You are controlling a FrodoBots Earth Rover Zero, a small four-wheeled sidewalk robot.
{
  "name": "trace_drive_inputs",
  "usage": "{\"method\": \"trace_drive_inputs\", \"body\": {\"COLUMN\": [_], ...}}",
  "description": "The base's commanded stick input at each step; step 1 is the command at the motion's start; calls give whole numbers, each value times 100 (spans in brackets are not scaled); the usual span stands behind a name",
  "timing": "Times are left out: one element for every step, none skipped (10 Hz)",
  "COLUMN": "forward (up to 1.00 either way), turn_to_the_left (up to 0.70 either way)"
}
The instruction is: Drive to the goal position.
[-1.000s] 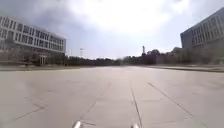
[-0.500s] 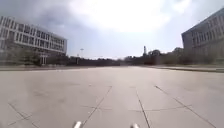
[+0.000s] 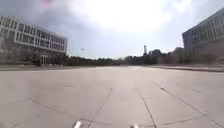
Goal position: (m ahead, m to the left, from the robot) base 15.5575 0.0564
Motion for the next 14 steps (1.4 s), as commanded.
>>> {"method": "trace_drive_inputs", "body": {"forward": [70,70,70,70,70,70,70,70,70,70,70,70,70,70], "turn_to_the_left": [0,0,0,0,0,0,0,0,0,0,0,0,0,0]}}
